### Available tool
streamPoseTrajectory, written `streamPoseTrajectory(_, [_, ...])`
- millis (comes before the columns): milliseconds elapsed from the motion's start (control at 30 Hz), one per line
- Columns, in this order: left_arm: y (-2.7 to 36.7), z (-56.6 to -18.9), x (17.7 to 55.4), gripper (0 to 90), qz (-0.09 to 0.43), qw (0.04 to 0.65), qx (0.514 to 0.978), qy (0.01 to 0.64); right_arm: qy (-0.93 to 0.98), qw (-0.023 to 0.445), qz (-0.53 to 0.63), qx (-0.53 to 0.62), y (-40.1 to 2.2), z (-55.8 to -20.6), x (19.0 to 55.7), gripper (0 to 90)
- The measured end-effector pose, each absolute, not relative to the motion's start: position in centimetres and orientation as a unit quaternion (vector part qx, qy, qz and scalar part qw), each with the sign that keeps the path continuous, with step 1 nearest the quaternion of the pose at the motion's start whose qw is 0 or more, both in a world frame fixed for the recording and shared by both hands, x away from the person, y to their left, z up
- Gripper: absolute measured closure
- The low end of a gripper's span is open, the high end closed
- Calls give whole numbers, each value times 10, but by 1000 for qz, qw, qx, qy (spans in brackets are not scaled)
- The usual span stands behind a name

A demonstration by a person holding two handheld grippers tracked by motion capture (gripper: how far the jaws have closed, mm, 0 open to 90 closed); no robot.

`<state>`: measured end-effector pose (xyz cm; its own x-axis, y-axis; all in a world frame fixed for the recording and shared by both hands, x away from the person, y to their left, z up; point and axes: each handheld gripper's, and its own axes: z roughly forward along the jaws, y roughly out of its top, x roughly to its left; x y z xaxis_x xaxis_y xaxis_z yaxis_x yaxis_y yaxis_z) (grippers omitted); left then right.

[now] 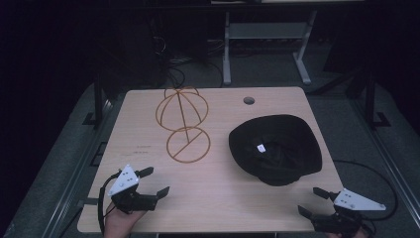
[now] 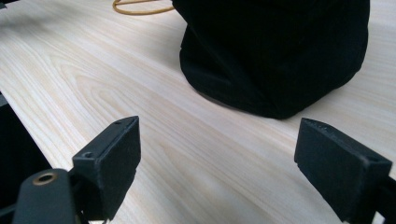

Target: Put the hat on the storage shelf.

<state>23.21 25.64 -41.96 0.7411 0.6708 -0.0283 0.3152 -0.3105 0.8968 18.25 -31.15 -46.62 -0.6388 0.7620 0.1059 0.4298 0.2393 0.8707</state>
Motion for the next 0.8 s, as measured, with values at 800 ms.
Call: streamPoseTrajectory(800, [170,-389,247,138,111,511,823,221,770,172,468,398,-321,-465,181,142])
